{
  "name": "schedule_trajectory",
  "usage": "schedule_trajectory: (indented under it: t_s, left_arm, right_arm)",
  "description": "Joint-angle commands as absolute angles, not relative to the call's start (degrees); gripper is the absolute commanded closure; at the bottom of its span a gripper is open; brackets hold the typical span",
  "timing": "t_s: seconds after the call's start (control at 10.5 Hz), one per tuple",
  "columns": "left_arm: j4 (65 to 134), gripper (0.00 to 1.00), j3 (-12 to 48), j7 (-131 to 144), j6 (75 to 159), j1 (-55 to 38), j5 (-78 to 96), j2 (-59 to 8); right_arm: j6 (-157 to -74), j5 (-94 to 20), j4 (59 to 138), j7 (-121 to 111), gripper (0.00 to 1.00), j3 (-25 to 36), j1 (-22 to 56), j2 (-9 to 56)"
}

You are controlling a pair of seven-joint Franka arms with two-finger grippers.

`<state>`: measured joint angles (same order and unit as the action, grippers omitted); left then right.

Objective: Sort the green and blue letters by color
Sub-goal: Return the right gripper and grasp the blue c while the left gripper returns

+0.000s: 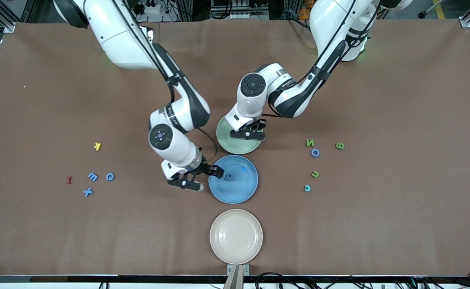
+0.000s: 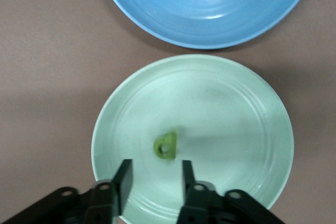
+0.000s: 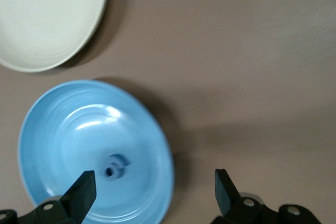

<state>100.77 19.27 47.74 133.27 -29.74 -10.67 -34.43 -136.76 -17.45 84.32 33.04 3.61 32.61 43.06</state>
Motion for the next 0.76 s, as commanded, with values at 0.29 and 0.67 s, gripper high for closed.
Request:
schedule_trajectory:
  t_s: [0.29, 0.67]
  left_arm:
    - [100.3, 0.0, 17.8, 44.4, 132.5, -22.2, -13.0, -33.9]
    - [97.4, 0.0, 17.6, 34.4, 132.5, -13.9, -17.2, -35.9]
  right_arm:
    - [-125.5, -14.2, 88.6, 14.4, 0.0, 6.4, 22.1, 36.2]
    - [-124.7, -10.8, 92.5, 1.3, 0.0, 7.2, 15.2, 33.3]
